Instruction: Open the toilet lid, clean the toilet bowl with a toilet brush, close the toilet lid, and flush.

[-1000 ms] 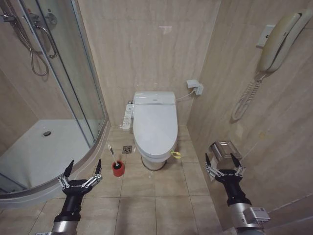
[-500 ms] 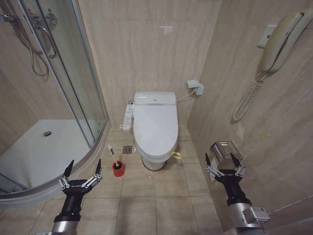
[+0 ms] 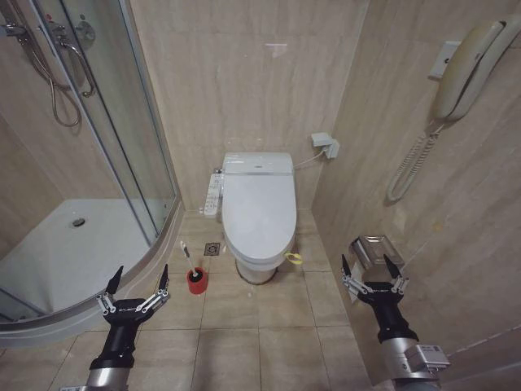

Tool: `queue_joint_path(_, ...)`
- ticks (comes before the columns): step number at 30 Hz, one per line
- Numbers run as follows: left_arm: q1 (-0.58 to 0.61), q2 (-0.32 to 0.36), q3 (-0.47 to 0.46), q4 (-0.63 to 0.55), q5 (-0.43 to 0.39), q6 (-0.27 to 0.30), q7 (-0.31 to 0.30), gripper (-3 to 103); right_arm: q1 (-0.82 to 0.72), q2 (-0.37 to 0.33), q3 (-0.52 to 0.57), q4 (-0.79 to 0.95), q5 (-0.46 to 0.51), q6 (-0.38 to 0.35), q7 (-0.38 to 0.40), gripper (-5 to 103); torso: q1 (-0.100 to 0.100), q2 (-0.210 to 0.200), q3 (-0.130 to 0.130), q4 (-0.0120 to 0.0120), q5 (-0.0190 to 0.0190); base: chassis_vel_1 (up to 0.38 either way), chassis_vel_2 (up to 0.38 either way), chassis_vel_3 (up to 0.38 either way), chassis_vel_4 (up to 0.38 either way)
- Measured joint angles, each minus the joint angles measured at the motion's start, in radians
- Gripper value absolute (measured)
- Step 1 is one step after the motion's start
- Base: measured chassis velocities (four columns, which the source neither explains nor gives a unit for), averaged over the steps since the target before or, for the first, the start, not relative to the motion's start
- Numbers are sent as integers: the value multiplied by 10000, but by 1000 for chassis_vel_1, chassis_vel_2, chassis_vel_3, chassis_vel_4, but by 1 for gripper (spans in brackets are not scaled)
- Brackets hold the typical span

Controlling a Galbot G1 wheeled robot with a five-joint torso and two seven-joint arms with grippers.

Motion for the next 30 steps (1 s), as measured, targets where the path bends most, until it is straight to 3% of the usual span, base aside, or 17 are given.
queue_joint_path(30, 0, 0, 0, 0, 0, 0, 0, 100, 0, 0, 0, 0, 0, 0, 0, 100, 1, -1, 0, 0, 1, 0, 0, 0, 0)
